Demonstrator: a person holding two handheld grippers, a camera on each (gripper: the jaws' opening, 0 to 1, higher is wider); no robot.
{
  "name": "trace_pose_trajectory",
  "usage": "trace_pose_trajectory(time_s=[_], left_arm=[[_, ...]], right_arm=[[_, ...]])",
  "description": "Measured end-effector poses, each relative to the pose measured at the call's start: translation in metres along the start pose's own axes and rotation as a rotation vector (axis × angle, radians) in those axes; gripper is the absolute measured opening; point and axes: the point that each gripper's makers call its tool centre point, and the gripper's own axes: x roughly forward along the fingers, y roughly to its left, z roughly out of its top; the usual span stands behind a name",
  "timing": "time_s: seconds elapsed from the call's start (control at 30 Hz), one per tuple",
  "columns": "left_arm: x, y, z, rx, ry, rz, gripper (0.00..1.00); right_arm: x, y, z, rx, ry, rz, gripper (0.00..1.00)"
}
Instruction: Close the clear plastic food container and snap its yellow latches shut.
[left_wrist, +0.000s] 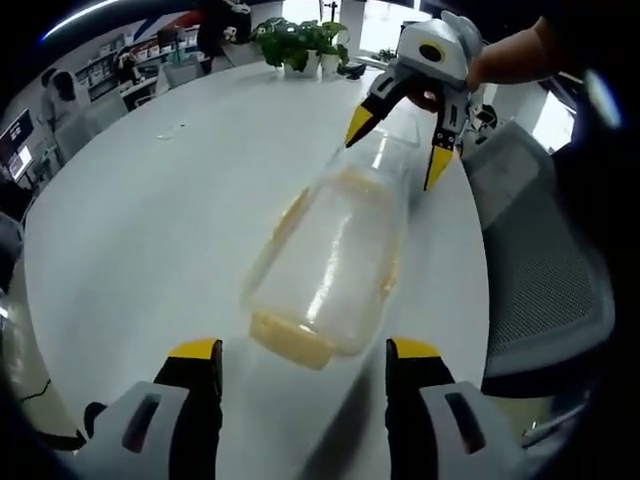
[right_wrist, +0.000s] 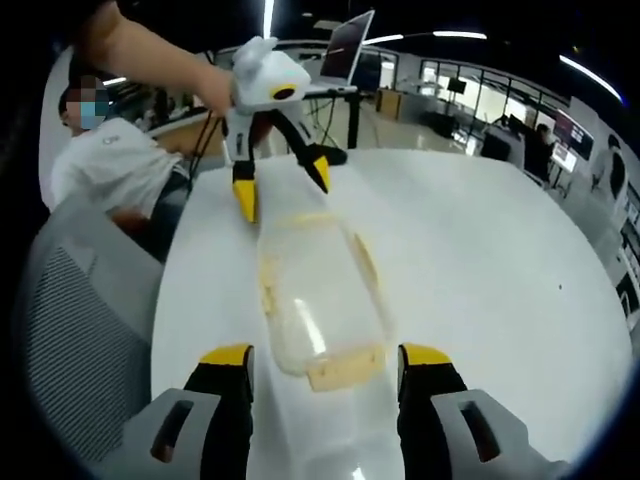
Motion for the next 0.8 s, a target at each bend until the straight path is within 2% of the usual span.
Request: trace_pose_trajectory(time_s=[0.27,0.5,0.8], left_arm=[[0.004,0.000,0.000,0.065,0.030,-0.025,0.61],[0.006,0.004,-0.004,0.089,0.059,-0.035,0.60],[0.007,0.006,-0.003,0.189,0.112,-0.049,0.59]], right_arm=[[0.004,-0.001,-0.007,-0.018,0.033,0.012,0.58],[0.009,-0.003,-0.010,-0.031,0.054,0.020,0.57],[0.014,-0.005,-0.012,-0.063,0.085,0.039,0.55]])
